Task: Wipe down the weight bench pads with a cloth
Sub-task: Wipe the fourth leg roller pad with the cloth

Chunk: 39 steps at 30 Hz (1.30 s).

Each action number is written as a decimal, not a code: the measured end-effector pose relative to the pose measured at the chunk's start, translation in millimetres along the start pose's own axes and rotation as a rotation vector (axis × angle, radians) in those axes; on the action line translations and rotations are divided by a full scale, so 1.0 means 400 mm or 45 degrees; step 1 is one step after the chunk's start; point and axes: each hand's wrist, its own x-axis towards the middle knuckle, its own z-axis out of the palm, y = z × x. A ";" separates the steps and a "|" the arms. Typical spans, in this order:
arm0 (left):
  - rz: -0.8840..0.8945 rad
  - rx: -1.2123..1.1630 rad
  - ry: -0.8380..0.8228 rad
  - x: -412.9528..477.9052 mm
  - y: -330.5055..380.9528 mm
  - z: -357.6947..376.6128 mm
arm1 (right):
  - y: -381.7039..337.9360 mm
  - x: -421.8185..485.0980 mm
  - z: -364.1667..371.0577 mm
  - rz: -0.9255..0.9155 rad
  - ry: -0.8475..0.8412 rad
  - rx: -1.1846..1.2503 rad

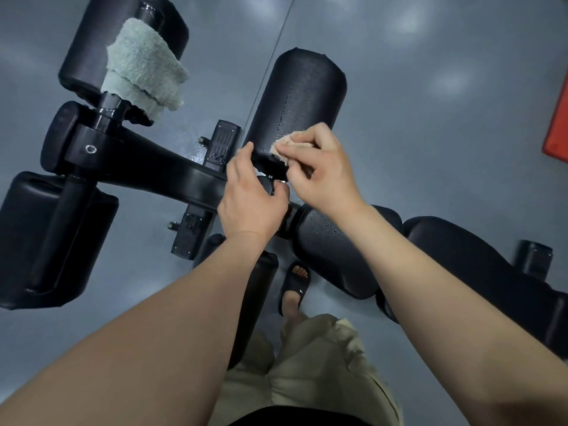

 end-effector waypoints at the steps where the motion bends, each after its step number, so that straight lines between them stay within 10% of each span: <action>1: 0.002 -0.001 0.001 -0.001 0.000 0.001 | -0.002 -0.013 -0.001 0.007 -0.014 0.022; 39: 0.001 0.022 -0.065 0.005 0.000 0.000 | 0.142 0.289 -0.037 0.270 0.200 -0.185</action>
